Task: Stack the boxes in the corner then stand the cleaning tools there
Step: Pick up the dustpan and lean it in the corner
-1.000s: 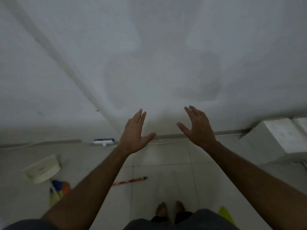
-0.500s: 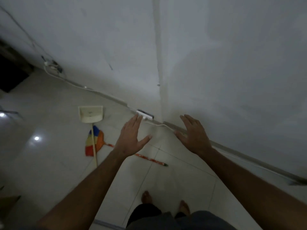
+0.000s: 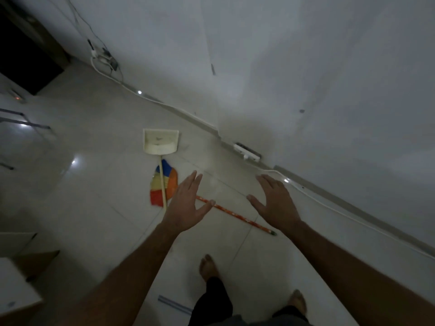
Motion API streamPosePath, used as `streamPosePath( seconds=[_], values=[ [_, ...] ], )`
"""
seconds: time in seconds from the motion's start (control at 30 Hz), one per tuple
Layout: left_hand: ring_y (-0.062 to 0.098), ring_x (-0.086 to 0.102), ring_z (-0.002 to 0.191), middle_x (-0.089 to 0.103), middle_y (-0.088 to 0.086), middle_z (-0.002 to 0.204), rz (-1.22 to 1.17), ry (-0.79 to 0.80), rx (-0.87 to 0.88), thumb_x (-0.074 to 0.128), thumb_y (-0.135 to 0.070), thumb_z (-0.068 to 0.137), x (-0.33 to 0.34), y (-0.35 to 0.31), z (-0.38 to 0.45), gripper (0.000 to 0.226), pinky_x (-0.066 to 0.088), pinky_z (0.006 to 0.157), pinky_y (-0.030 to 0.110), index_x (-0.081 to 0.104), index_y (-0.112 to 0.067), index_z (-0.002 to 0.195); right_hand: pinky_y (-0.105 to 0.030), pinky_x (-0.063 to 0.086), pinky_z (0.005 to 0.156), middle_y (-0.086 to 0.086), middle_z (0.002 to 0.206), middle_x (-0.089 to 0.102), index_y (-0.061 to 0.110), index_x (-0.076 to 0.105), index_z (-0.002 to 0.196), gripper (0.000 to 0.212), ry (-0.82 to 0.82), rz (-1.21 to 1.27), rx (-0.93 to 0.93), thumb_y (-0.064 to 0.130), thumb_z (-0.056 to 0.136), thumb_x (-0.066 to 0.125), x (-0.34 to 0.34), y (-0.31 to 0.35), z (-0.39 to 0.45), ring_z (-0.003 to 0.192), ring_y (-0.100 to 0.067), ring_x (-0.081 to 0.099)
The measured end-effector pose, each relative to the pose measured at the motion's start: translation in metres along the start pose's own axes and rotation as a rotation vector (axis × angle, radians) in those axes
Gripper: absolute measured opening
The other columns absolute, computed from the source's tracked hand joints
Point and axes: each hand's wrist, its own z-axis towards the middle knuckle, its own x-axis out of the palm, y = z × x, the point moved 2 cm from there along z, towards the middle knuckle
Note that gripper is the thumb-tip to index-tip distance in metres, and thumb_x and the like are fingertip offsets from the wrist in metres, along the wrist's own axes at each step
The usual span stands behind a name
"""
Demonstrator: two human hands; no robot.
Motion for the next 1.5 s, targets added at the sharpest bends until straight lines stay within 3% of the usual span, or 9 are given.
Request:
streamPosePath(
  seconds=[0.23, 0.43, 0.53, 0.67, 0.73, 0.83, 0.97, 1.2, 1.5],
  values=[
    [0.017, 0.02, 0.152, 0.019, -0.002, 0.166, -0.075, 0.053, -0.148, 0.051, -0.073, 0.089, -0.01, 0.128, 0.012, 0.093, 0.029, 0.12, 0.048, 0.012, -0.027, 0.16, -0.046, 0.037, 0.112, -0.015, 0.149, 0.048, 0.012, 0.045, 0.149, 0.068, 0.088, 0.015, -0.006, 0.055, 0.096, 0.054, 0.092, 0.078, 0.073, 0.134, -0.033, 0.047],
    [0.015, 0.028, 0.146, 0.03, -0.001, 0.16, -0.219, -0.061, -0.342, 0.065, -0.059, 0.088, -0.014, 0.216, 0.019, 0.087, 0.028, 0.119, 0.038, 0.028, -0.018, 0.156, -0.048, 0.041, 0.107, -0.016, 0.145, 0.052, 0.009, 0.05, 0.145, 0.073, 0.209, 0.011, -0.091, 0.061, 0.093, 0.043, 0.169, 0.136, 0.144, 0.128, -0.035, 0.05],
    [0.017, 0.026, 0.148, 0.026, 0.0, 0.163, -0.258, -0.074, -0.456, 0.059, -0.069, 0.085, -0.003, 0.263, 0.027, 0.095, 0.026, 0.121, 0.043, 0.025, -0.018, 0.157, -0.047, 0.04, 0.11, -0.014, 0.147, 0.051, 0.01, 0.048, 0.146, 0.072, 0.267, -0.003, -0.146, 0.059, 0.094, 0.045, 0.211, 0.158, 0.183, 0.131, -0.032, 0.048],
    [0.017, 0.027, 0.148, 0.029, 0.002, 0.162, -0.412, -0.135, -0.683, 0.061, -0.068, 0.085, 0.02, 0.324, 0.033, 0.096, 0.021, 0.115, 0.028, 0.025, -0.018, 0.158, -0.045, 0.038, 0.111, -0.013, 0.149, 0.049, 0.011, 0.047, 0.148, 0.075, 0.36, 0.003, -0.182, 0.062, 0.093, 0.04, 0.274, 0.184, 0.229, 0.133, -0.032, 0.047],
    [0.016, 0.029, 0.146, 0.032, 0.002, 0.16, -0.437, -0.146, -0.73, 0.062, -0.065, 0.086, 0.038, 0.356, 0.04, 0.091, 0.022, 0.112, 0.027, 0.029, -0.018, 0.156, -0.043, 0.036, 0.111, -0.013, 0.15, 0.048, 0.011, 0.046, 0.148, 0.069, 0.403, 0.011, -0.194, 0.056, 0.096, 0.049, 0.311, 0.191, 0.253, 0.134, -0.032, 0.046],
    [0.012, 0.035, 0.141, 0.04, 0.001, 0.156, -0.478, -0.175, -0.783, 0.063, -0.062, 0.087, 0.073, 0.4, 0.052, 0.083, 0.026, 0.112, 0.027, 0.036, -0.018, 0.153, -0.042, 0.039, 0.107, -0.012, 0.149, 0.048, 0.011, 0.045, 0.148, 0.061, 0.427, 0.068, -0.174, 0.044, 0.099, 0.058, 0.368, 0.195, 0.287, 0.131, -0.031, 0.046],
    [0.02, 0.043, 0.137, 0.046, 0.003, 0.151, -0.506, -0.163, -0.861, 0.059, -0.07, 0.085, 0.143, 0.468, 0.067, 0.085, 0.04, 0.112, 0.045, 0.04, -0.018, 0.15, -0.043, 0.044, 0.099, -0.01, 0.139, 0.053, 0.012, 0.05, 0.14, 0.054, 0.474, 0.122, -0.144, 0.044, 0.097, 0.059, 0.463, 0.186, 0.327, 0.124, -0.029, 0.049],
    [0.013, 0.055, 0.115, 0.059, 0.003, 0.133, -0.548, -0.175, -0.897, 0.062, -0.065, 0.086, 0.279, 0.574, 0.08, 0.074, 0.051, 0.097, 0.038, 0.053, -0.015, 0.14, -0.039, 0.044, 0.099, -0.015, 0.133, 0.057, 0.005, 0.052, 0.14, 0.055, 0.487, 0.164, -0.107, 0.039, 0.097, 0.063, 0.625, 0.16, 0.374, 0.122, -0.029, 0.054],
    [0.018, 0.056, 0.109, 0.055, 0.002, 0.128, -0.515, -0.174, -0.984, 0.062, -0.055, 0.091, 0.433, 0.655, 0.078, 0.065, 0.053, 0.09, 0.042, 0.047, -0.017, 0.142, -0.036, 0.05, 0.066, -0.004, 0.088, 0.064, 0.009, 0.062, 0.103, 0.038, 0.415, 0.177, -0.034, 0.044, 0.091, 0.07, 0.793, 0.123, 0.411, 0.079, -0.02, 0.061]
  ],
)
